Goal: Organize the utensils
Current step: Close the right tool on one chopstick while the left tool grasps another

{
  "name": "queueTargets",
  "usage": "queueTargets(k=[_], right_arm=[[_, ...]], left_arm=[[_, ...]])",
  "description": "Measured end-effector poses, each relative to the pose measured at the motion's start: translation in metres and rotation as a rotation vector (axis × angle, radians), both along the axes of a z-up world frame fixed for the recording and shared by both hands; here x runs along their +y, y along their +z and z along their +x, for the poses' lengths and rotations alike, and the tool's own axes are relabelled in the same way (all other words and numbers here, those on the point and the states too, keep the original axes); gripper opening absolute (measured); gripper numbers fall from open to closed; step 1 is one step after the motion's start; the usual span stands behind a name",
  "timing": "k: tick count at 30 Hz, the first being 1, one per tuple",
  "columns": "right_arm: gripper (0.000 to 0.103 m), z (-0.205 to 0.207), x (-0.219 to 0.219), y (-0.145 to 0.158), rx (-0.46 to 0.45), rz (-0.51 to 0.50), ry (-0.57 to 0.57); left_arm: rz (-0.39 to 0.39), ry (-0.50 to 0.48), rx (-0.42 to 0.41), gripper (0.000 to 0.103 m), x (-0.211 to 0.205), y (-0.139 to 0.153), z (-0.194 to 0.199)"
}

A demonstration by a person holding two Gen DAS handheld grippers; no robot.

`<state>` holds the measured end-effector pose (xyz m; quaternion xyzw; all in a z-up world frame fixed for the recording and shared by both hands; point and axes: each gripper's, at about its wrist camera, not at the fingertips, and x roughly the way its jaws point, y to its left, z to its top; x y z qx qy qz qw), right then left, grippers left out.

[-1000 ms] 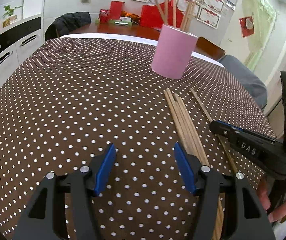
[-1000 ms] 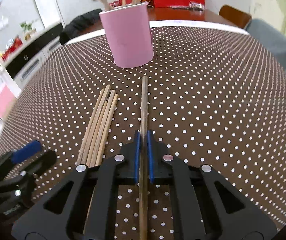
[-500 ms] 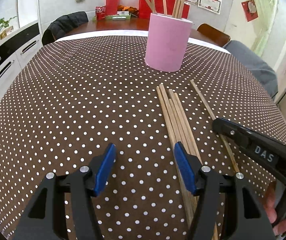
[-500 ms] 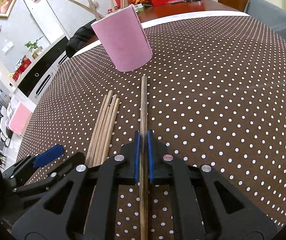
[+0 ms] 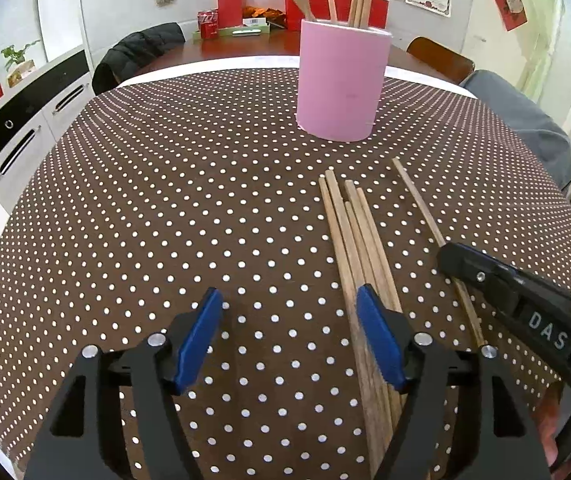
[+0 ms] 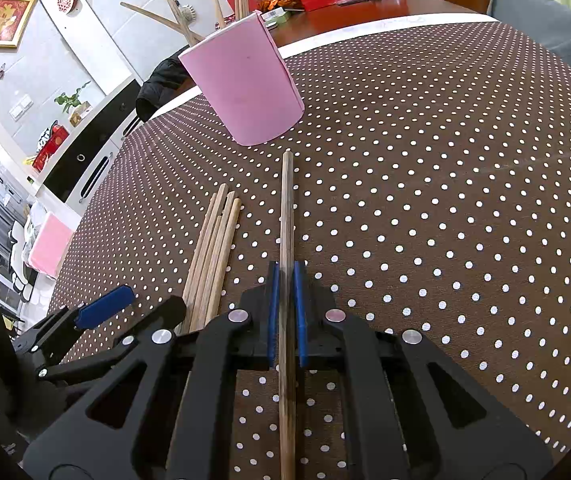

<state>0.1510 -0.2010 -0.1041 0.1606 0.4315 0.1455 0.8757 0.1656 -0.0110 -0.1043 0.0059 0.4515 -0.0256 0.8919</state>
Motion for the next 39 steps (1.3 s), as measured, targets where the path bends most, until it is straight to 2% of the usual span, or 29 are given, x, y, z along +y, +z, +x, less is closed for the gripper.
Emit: queueTargets(k=[8, 15, 21, 24, 31, 36, 39], right_arm=[[0.008, 0.0, -0.001, 0.0, 0.0, -0.005, 0.0], [0.008, 0.0, 0.006, 0.001, -0.003, -0.029, 0.0], [0.008, 0.001, 0.006, 0.001, -0.003, -0.034, 0.0], [0.008, 0.002, 0.008, 0.001, -0.004, -0.042, 0.001], [0.008, 0.002, 0.009, 0.0, -0.005, -0.043, 0.001], [0.008, 0.003, 0.009, 0.0, -0.005, -0.046, 0.001], [0.008, 0.003, 0.01, 0.0, -0.005, -0.047, 0.001]], left_arm=[[0.028, 0.022, 0.033, 0.077, 0.003, 0.001, 0.007], [-0.026, 0.036, 0.094, 0.077, 0.009, 0.0, 0.002], [-0.011, 0.028, 0.09, 0.077, 0.007, -0.002, -0.001], [0.026, 0.021, 0.079, 0.078, 0.001, -0.001, 0.002], [0.057, 0.018, 0.104, 0.078, -0.004, 0.0, 0.003], [0.026, 0.031, 0.135, 0.078, -0.002, 0.0, -0.004], [0.054, 0.015, 0.123, 0.078, -0.006, 0.001, -0.006]])
